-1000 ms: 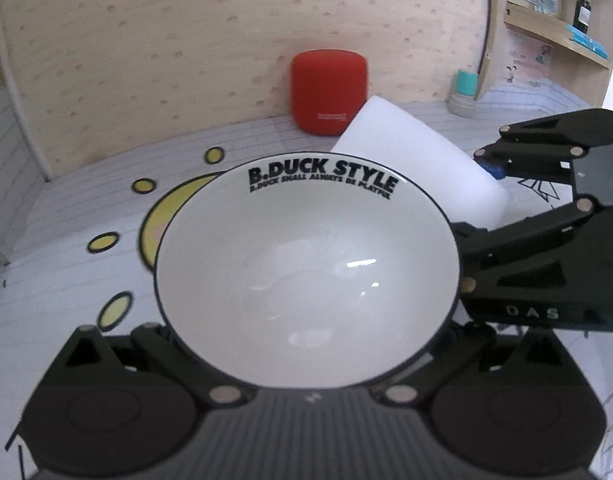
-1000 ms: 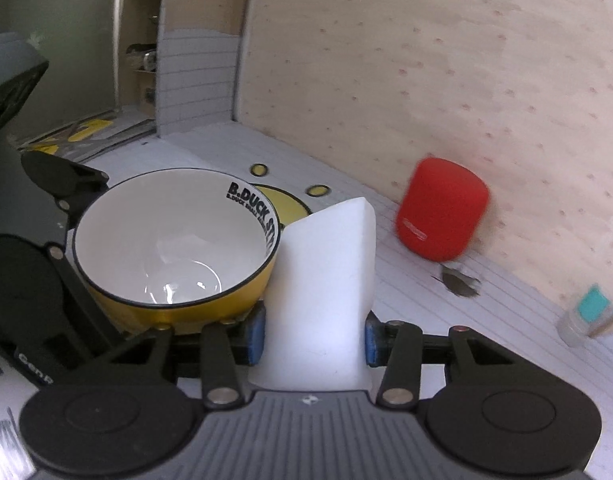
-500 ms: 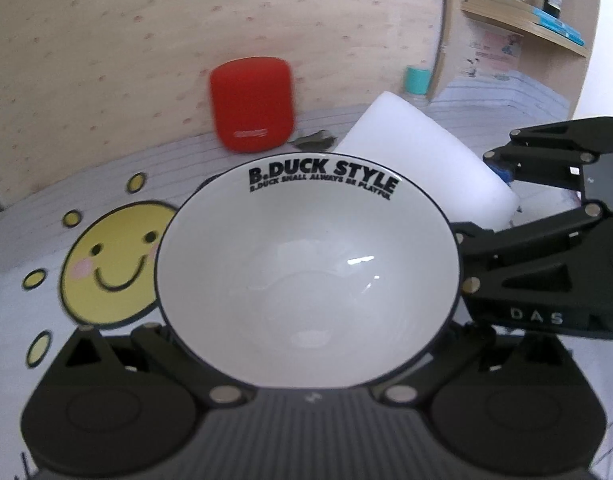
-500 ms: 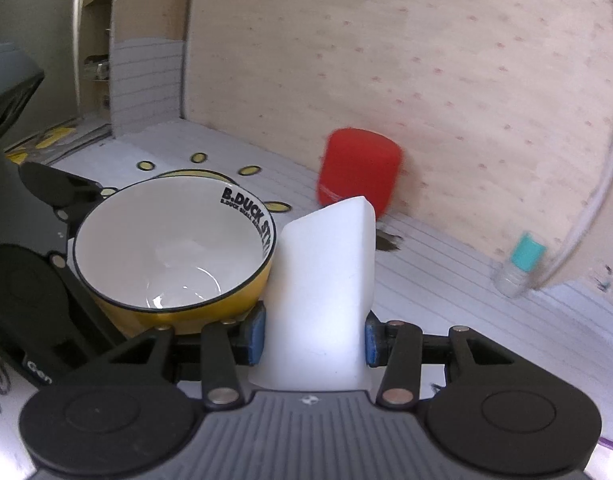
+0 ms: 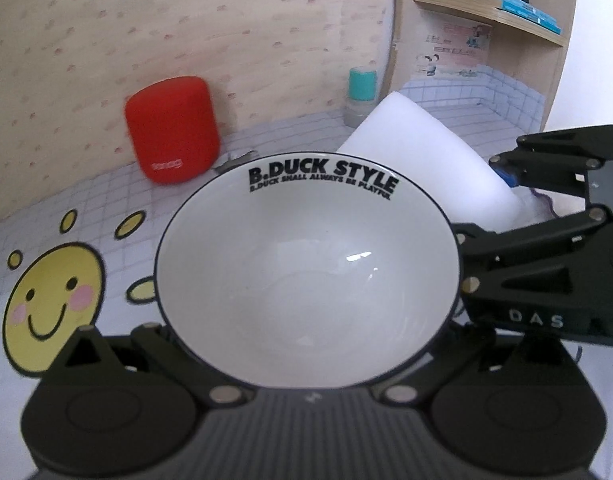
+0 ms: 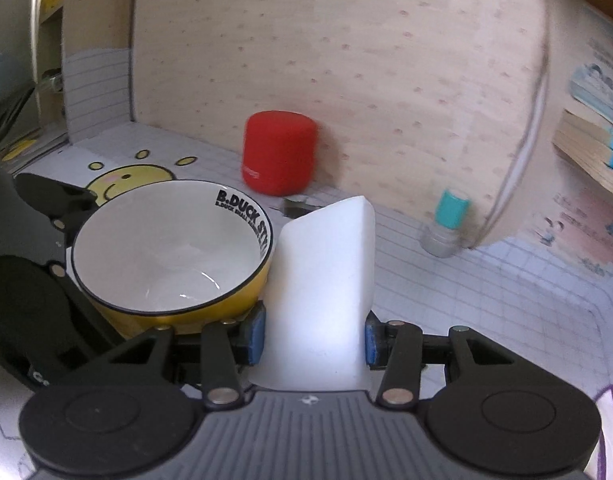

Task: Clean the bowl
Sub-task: 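Lower the yellow bowl upright toward the floor with the left gripper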

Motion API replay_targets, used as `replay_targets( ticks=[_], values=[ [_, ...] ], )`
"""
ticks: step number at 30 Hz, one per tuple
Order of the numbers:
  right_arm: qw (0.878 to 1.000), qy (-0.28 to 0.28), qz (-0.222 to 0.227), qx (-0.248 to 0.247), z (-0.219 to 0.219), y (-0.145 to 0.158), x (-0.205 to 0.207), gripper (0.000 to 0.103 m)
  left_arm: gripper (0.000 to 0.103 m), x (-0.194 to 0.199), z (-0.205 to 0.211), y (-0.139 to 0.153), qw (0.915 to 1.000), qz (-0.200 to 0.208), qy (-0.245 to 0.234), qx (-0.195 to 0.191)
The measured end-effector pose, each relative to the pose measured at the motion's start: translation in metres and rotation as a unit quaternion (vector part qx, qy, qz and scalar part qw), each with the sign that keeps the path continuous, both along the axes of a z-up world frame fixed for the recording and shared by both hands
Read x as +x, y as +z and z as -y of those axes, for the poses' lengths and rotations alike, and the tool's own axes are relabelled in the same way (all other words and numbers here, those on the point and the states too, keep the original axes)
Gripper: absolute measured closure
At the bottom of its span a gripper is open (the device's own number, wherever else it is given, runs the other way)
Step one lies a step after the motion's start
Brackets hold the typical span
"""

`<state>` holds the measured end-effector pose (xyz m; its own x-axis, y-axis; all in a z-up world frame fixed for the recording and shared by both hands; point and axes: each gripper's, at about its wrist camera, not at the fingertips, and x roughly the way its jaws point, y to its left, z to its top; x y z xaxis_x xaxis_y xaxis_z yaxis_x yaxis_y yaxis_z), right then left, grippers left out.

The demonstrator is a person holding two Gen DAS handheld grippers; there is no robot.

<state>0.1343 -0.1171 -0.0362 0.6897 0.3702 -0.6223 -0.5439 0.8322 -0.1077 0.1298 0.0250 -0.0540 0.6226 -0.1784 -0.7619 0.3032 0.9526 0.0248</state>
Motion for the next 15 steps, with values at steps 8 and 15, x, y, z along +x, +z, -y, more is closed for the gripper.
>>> replay_targets(
  ticks=[8, 15],
  values=[
    [0.999, -0.037, -0.01, 0.029, 0.02, -0.002, 0.003, 0.057, 0.0, 0.005, 0.014, 0.0, 0.9999, 0.007, 0.008, -0.002],
    [0.996, -0.079, -0.009, 0.044, 0.036, -0.002, -0.009, 0.056, 0.0, -0.009, 0.018, 0.0, 0.9995, 0.017, 0.026, -0.01]
  ],
)
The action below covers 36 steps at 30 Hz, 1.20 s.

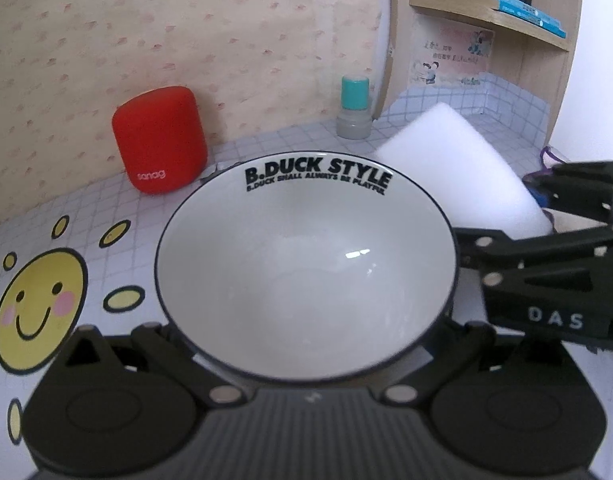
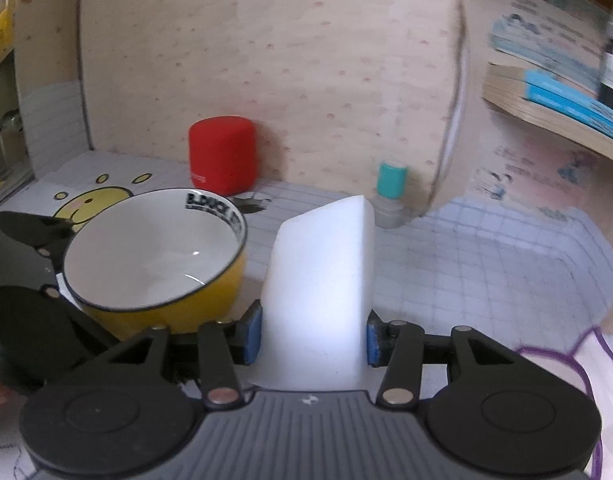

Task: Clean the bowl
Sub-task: 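Lower the yellow bowl upright toward the floor with the left gripper, then release the bowl and withdraw the left gripper while right gripper holds the sponge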

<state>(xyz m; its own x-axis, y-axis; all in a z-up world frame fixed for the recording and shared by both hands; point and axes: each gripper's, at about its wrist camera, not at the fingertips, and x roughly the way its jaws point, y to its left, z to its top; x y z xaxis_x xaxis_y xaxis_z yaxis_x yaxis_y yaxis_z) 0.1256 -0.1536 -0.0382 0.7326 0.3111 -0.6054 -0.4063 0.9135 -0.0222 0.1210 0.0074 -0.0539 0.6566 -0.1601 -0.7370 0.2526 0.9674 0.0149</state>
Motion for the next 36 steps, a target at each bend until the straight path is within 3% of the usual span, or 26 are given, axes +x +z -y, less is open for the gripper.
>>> replay_targets(
  ticks=[7, 14, 18, 24, 36],
  values=[
    [0.996, -0.039, -0.013, 0.085, 0.022, 0.0, -0.024, 0.055, 0.0, -0.03, -0.003, 0.006, 0.9986, 0.044, 0.029, -0.003],
    [0.975, -0.084, -0.029, 0.206, 0.033, 0.0, -0.041, 0.055, 0.0, -0.049, -0.011, 0.006, 0.9946, 0.072, 0.072, -0.019],
    [0.964, -0.107, -0.046, 0.239, 0.037, -0.005, -0.041, 0.055, 0.0, -0.047, -0.015, 0.0, 0.9938, 0.06, 0.087, -0.033],
    [0.962, -0.143, -0.049, 0.226, 0.037, -0.009, -0.041, 0.054, 0.0, -0.045, -0.019, -0.002, 0.9925, 0.057, 0.095, -0.052],
    [0.976, -0.16, -0.028, 0.145, 0.022, -0.007, -0.039, 0.052, 0.0, -0.042, -0.019, -0.004, 0.9923, 0.058, 0.09, -0.062]
  ],
)
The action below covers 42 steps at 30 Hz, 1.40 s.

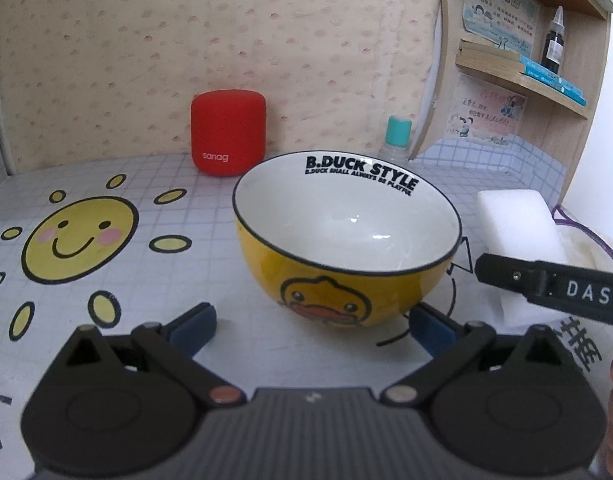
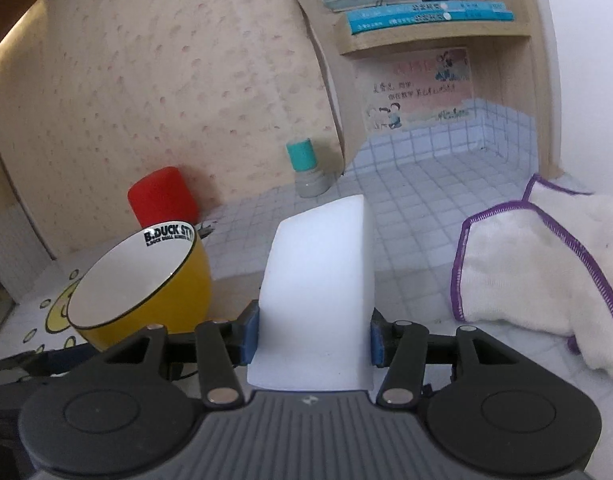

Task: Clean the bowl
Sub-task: 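Release the bowl and withdraw the left gripper while right gripper holds the sponge, then set the white sponge down beside the bowl and open the right gripper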

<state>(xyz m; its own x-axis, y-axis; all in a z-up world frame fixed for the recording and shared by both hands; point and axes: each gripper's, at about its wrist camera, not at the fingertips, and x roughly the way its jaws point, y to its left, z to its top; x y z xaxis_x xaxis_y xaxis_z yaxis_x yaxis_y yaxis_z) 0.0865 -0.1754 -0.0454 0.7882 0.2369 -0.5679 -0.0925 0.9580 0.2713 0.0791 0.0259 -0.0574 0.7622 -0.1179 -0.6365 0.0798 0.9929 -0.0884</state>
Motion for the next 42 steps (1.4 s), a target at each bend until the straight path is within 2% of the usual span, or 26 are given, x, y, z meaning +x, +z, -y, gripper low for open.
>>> replay_targets(
  ticks=[6, 10, 11, 13, 14, 23, 27, 31, 36, 38, 42],
  values=[
    [1.0, 0.007, 0.001, -0.016, -0.008, -0.003, 0.004, 0.051, 0.0, 0.0, 0.0, 0.001, 1.0, 0.0, -0.001, -0.001],
    [1.0, 0.012, 0.002, -0.026, -0.013, -0.003, 0.006, 0.047, 0.0, -0.001, 0.0, 0.001, 1.0, 0.0, -0.002, -0.001],
    [1.0, 0.012, 0.002, -0.025, -0.013, -0.003, 0.006, 0.044, 0.0, -0.001, 0.0, 0.001, 1.0, 0.0, -0.002, -0.001],
    [1.0, 0.008, 0.001, -0.03, -0.014, -0.002, 0.006, 0.025, 0.0, -0.001, 0.0, 0.002, 1.0, 0.0, -0.003, -0.001],
    [0.999, 0.004, 0.0, -0.035, -0.014, -0.002, 0.006, 0.023, 0.0, -0.001, 0.0, 0.002, 1.0, 0.0, -0.004, -0.001],
    [0.998, -0.002, 0.019, -0.064, -0.017, 0.005, -0.001, 0.022, 0.0, -0.001, -0.002, 0.002, 1.0, 0.0, -0.007, -0.004],
    [0.996, -0.004, 0.027, -0.082, -0.017, 0.012, -0.007, 0.014, 0.0, -0.002, -0.003, 0.002, 0.9999, 0.001, -0.009, -0.005],
    [0.993, -0.006, 0.041, -0.112, -0.018, 0.018, -0.018, 0.012, 0.0, -0.005, -0.002, 0.001, 0.9999, -0.002, -0.007, 0.009],
    [0.991, -0.003, 0.042, -0.124, -0.015, 0.023, -0.032, 0.007, 0.0, -0.015, 0.0, 0.003, 0.9994, 0.008, 0.016, 0.03],
    [0.99, -0.003, 0.04, -0.133, -0.016, 0.023, -0.037, 0.007, 0.0, -0.023, -0.006, 0.005, 0.9991, 0.024, 0.03, 0.02],
    [0.99, -0.002, 0.035, -0.138, -0.016, 0.022, -0.042, 0.006, 0.0, -0.032, -0.017, 0.005, 0.9982, 0.023, 0.049, -0.026]
  ],
)
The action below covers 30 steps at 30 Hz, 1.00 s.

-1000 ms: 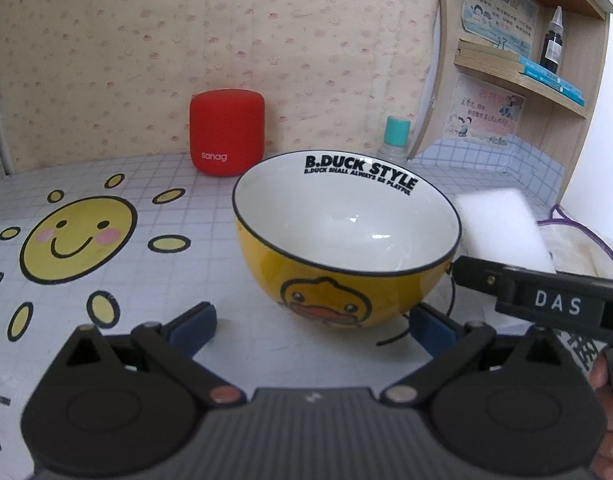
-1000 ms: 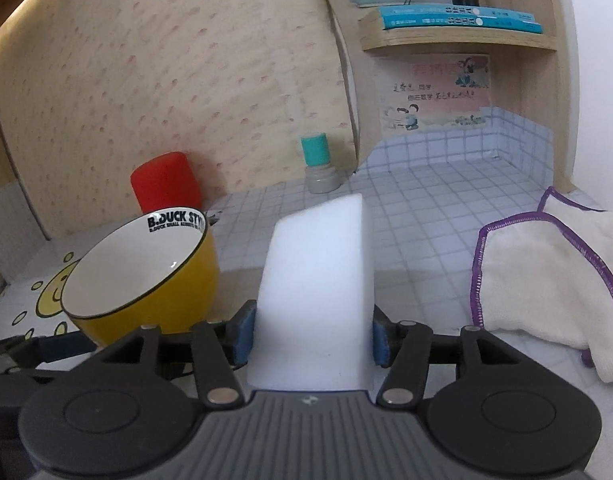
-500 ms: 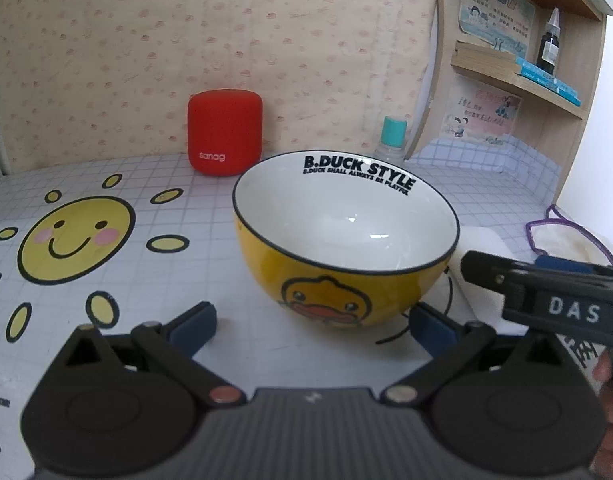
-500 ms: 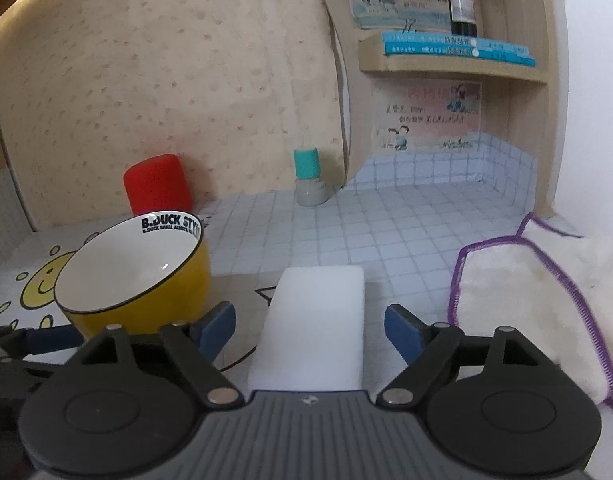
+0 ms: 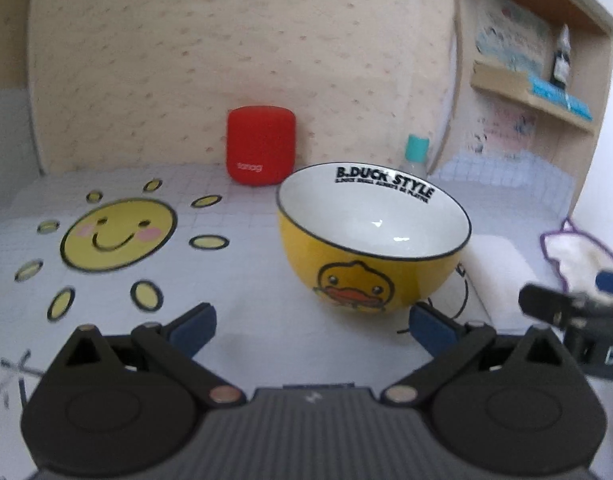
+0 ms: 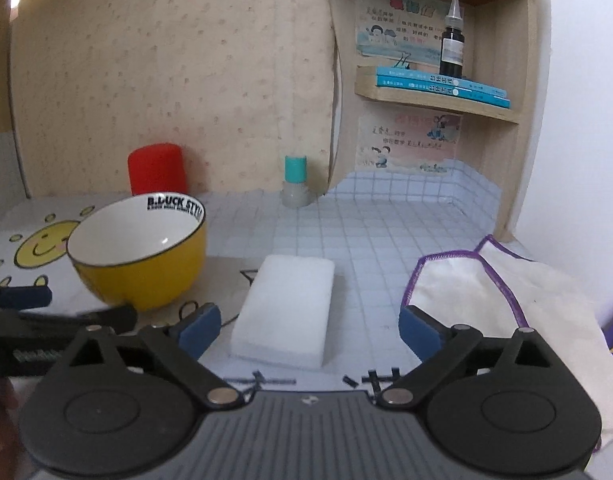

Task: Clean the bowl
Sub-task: 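Set the white sponge down beside the bowl and open the right gripper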

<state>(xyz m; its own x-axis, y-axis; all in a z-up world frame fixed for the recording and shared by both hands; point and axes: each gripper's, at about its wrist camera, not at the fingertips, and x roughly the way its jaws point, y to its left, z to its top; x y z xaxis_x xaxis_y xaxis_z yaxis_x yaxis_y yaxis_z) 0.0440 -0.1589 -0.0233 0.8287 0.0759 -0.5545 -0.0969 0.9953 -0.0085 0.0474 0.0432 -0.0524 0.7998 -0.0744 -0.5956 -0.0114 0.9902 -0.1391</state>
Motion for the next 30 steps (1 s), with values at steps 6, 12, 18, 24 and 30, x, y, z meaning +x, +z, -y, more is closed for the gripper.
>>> replay_targets(
  ticks=[6, 12, 18, 24, 30],
  values=[
    [1.0, -0.001, -0.001, 0.007, 0.004, 0.002, -0.007, 0.004, 0.0, -0.011, -0.007, 0.002, 0.9995, -0.012, 0.028, -0.007],
    [1.0, -0.011, -0.005, 0.012, 0.012, 0.0, -0.012, 0.001, 0.0, -0.028, 0.009, 0.016, 0.9993, -0.003, 0.022, 0.029],
    [1.0, -0.018, -0.003, 0.016, 0.017, 0.004, -0.018, 0.0, 0.0, -0.036, 0.025, 0.031, 0.998, 0.002, 0.019, 0.06],
    [1.0, -0.016, -0.005, 0.013, 0.018, 0.006, -0.021, 0.0, 0.0, -0.042, 0.036, 0.038, 0.9955, 0.003, 0.03, 0.09],
    [1.0, -0.02, -0.005, 0.012, 0.02, 0.009, -0.023, 0.0, 0.0, -0.045, 0.041, 0.04, 0.9941, 0.003, 0.036, 0.102]
  ],
)
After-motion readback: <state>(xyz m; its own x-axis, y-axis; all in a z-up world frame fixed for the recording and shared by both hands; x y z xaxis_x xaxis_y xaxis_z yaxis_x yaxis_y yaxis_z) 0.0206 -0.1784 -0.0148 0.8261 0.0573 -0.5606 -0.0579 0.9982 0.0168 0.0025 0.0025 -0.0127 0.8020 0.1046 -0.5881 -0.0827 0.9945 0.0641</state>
